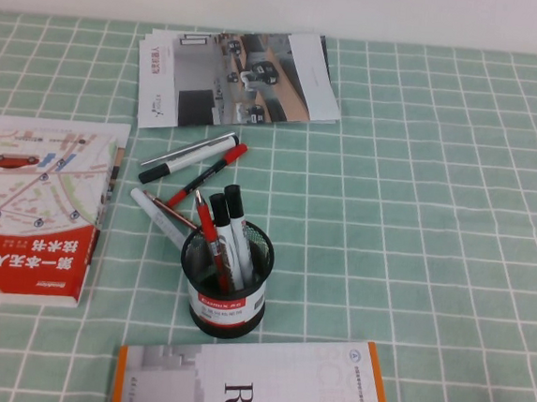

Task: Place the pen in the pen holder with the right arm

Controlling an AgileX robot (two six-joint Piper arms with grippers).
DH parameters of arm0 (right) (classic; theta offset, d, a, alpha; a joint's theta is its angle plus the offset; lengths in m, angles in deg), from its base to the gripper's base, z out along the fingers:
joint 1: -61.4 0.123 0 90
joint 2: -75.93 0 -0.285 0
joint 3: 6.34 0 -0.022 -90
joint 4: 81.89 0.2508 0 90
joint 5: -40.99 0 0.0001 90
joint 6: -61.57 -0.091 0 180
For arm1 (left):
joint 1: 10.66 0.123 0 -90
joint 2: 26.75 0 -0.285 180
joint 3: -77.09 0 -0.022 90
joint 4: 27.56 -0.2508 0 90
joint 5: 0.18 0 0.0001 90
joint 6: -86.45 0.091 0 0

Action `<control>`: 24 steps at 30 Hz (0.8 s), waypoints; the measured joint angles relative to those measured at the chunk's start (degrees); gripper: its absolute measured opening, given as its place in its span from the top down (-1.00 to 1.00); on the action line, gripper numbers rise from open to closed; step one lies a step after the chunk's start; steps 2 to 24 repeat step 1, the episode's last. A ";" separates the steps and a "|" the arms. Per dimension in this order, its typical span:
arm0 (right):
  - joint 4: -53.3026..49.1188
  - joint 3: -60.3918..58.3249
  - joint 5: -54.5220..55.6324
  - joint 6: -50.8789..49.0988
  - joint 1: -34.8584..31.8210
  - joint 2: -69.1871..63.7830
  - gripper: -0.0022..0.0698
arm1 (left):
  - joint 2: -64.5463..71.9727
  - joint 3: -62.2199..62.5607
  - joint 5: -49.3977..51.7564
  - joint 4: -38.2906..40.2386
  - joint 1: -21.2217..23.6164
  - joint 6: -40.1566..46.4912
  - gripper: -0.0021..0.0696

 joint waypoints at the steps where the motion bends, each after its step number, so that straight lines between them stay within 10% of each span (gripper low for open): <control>1: 0.10 0.00 0.00 0.00 0.00 0.00 0.99 | 0.00 0.00 0.00 0.00 0.00 0.00 0.95; 24: 0.10 0.00 0.00 0.00 0.00 0.00 0.99 | 0.00 0.00 0.00 0.00 0.00 0.00 0.95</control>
